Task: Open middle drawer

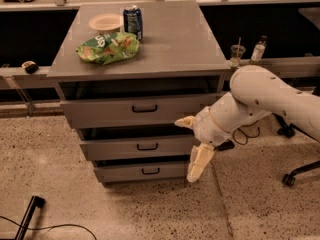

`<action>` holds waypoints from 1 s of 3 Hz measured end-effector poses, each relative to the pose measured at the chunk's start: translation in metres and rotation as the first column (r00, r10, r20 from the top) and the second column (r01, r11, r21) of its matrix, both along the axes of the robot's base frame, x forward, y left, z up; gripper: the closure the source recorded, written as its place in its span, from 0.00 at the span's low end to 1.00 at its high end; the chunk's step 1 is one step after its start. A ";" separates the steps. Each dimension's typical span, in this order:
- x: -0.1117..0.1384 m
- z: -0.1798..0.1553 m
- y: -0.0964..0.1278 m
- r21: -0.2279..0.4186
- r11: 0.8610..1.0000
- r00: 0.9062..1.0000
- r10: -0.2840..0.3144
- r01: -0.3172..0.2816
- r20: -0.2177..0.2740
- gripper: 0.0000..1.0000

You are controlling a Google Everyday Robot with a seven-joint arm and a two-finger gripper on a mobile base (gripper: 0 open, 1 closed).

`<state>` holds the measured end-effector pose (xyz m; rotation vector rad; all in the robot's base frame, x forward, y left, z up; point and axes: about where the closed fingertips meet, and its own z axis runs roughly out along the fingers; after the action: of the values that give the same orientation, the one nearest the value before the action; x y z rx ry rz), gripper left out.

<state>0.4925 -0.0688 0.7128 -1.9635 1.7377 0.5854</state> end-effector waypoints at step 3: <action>0.043 -0.076 0.003 -0.016 0.999 0.989 0.038 -0.036 0.141 0.00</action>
Offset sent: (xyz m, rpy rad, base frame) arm 0.0534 0.0097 -0.0503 -0.0772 -0.0503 0.0134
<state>0.5354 -0.0660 0.6365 -1.9994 1.6265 0.4366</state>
